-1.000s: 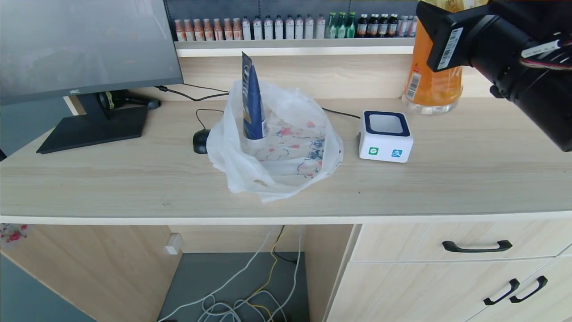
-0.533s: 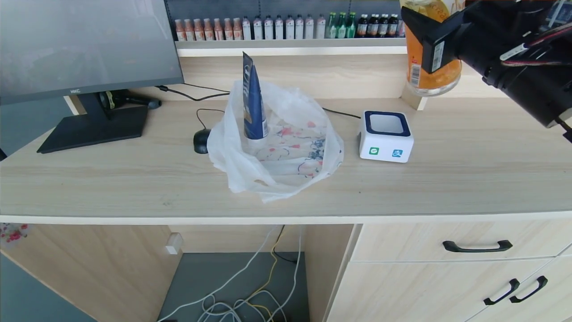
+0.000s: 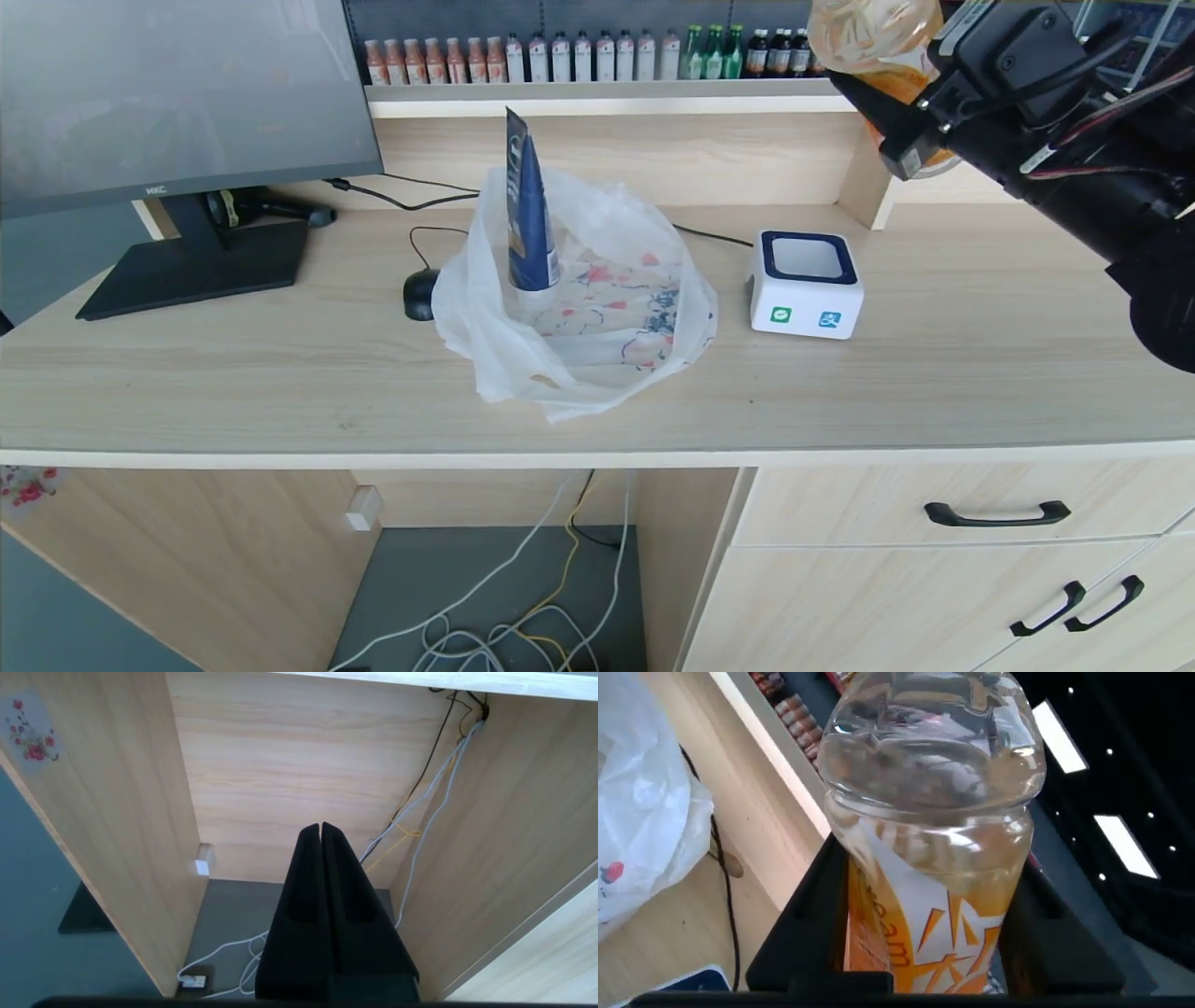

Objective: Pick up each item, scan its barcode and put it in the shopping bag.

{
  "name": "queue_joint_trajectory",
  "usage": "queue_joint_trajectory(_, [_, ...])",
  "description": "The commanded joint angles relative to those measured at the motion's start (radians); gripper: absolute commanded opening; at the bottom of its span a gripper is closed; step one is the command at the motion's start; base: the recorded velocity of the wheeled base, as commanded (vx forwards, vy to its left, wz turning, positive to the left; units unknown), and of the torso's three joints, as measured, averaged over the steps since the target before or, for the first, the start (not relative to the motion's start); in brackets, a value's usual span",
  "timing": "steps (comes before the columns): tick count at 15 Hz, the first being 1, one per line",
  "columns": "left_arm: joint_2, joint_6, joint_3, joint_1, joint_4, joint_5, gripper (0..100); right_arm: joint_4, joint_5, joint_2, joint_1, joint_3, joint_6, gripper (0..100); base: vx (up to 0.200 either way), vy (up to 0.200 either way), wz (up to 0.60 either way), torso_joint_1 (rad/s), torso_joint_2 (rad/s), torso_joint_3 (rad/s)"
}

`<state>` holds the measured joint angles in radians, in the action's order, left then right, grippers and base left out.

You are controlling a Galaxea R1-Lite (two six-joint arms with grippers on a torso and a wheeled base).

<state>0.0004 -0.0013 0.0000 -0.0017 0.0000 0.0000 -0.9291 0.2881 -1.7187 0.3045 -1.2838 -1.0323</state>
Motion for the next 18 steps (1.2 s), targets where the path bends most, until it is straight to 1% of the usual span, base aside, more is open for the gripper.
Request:
queue_joint_trajectory(1, [0.0,0.0,0.0,0.0,0.0,0.0,0,-0.005,0.039,-0.051,-0.008,-0.005,-0.032,0,0.0,0.0,0.0,0.0,0.0,0.0])
queue_joint_trajectory(2, [0.0,0.0,0.0,0.0,0.0,0.0,0,-0.007,0.071,-0.061,-0.01,-0.008,-0.068,0,0.0,0.0,0.0,0.0,0.0,0.0])
queue_joint_trajectory(4, [0.0,0.0,0.0,0.0,0.0,0.0,0,-0.01,0.117,-0.084,-0.011,-0.022,-0.084,0,0.0,0.0,0.0,0.0,0.0,0.0])
queue_joint_trajectory(7, [0.0,0.0,0.0,0.0,0.0,0.0,0,-0.054,0.198,-0.122,-0.033,-0.029,-0.109,0,0.0,0.0,0.0,0.0,0.0,0.0])
queue_joint_trajectory(9, [0.0,0.0,0.0,0.0,0.0,0.0,0,-0.056,0.226,-0.131,-0.042,-0.031,-0.123,0,0.0,0.0,0.0,0.0,0.0,0.0])
queue_joint_trajectory(10, [0.0,0.0,0.0,0.0,0.0,0.0,0,-0.057,0.266,-0.15,-0.047,-0.034,-0.133,0,0.0,0.0,0.0,0.0,0.0,0.0])
queue_joint_trajectory(15, [0.0,0.0,0.0,0.0,0.0,0.0,0,-0.057,0.335,-0.163,-0.05,-0.002,-0.219,0,0.0,0.0,0.0,0.0,0.0,0.0])
queue_joint_trajectory(18, [0.0,0.0,0.0,0.0,0.0,0.0,0,-0.071,0.339,-0.177,-0.051,0.006,-0.222,0,0.0,0.0,0.0,0.0,0.0,0.0])
